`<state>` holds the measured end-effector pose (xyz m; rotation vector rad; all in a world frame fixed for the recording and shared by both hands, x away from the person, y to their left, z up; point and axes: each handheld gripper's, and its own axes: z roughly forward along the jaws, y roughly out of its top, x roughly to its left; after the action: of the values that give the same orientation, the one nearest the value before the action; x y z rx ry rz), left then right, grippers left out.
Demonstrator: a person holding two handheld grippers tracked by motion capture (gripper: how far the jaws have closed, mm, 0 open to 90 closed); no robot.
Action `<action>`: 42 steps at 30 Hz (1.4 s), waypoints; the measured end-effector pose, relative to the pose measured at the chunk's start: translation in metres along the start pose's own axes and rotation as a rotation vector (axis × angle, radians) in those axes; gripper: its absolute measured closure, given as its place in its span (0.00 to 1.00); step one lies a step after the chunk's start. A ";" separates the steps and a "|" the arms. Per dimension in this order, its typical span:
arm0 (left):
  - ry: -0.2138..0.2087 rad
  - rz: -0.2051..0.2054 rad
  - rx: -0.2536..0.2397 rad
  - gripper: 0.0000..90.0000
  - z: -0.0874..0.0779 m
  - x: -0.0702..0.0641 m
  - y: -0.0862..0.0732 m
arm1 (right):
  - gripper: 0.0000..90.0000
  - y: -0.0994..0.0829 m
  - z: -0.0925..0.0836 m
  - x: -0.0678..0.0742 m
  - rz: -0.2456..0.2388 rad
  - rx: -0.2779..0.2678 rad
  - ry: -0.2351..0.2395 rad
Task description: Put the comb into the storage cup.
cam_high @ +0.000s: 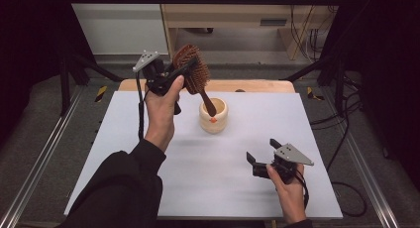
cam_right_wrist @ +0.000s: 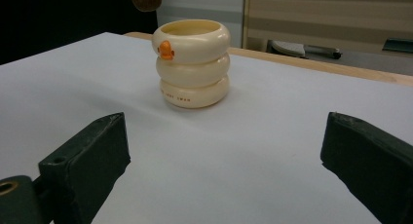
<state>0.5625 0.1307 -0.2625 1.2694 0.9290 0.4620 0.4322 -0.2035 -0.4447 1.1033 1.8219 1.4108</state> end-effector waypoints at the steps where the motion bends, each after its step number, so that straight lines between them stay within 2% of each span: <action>1: 0.000 0.000 0.000 0.57 0.000 0.000 0.000 | 0.04 0.000 0.000 0.000 0.000 0.000 0.000; 5: 0.010 0.008 0.002 0.57 0.008 0.001 -0.001 | 0.05 -0.001 0.001 0.002 -0.010 0.006 0.004; 10: 0.016 0.030 -0.005 0.57 0.009 0.002 0.001 | 0.05 -0.002 0.000 0.002 -0.013 0.008 0.003; 20: 0.026 0.015 -0.017 0.57 0.013 0.005 0.002 | 0.05 -0.002 0.000 0.001 -0.002 0.002 0.001; 34: 0.050 0.047 -0.021 0.57 0.022 0.002 -0.006 | 0.04 -0.002 0.000 0.000 -0.001 0.001 0.003; 42: 0.060 0.047 -0.020 0.57 0.026 0.002 -0.009 | 0.04 -0.002 -0.002 -0.001 -0.001 -0.003 0.005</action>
<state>0.5830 0.1138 -0.2713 1.2675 0.9444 0.5471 0.4307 -0.2050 -0.4463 1.0985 1.8231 1.4168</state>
